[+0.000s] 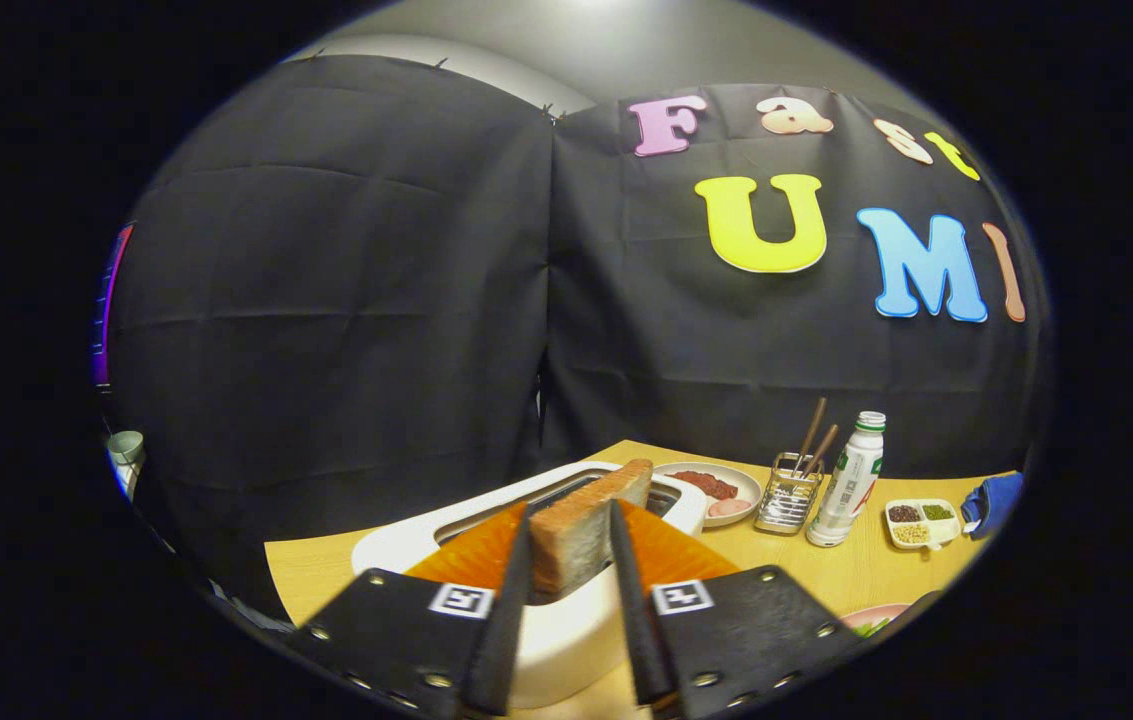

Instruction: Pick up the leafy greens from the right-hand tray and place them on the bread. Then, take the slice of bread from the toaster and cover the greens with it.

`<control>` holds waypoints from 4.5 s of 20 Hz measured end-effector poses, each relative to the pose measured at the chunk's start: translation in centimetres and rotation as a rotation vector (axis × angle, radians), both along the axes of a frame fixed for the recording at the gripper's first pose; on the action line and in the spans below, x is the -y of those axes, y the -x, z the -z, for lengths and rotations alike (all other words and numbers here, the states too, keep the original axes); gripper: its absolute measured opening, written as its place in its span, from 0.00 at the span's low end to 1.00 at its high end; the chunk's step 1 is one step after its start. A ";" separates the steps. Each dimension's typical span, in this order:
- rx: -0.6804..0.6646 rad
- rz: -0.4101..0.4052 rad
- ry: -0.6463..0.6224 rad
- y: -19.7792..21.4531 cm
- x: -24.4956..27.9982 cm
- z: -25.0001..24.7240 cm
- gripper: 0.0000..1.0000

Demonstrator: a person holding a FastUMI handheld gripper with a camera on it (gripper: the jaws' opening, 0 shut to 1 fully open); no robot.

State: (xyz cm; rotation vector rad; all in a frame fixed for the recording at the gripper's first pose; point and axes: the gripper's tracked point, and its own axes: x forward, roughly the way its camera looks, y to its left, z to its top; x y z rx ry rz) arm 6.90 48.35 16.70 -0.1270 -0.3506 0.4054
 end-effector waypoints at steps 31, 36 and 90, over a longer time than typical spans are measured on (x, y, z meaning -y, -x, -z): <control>0.031 0.315 -0.124 6.3 25.4 4.2 0.02; 0.023 0.420 -0.035 5.4 27.3 7.5 0.02; 0.169 0.348 -0.146 14.3 45.2 -1.4 0.59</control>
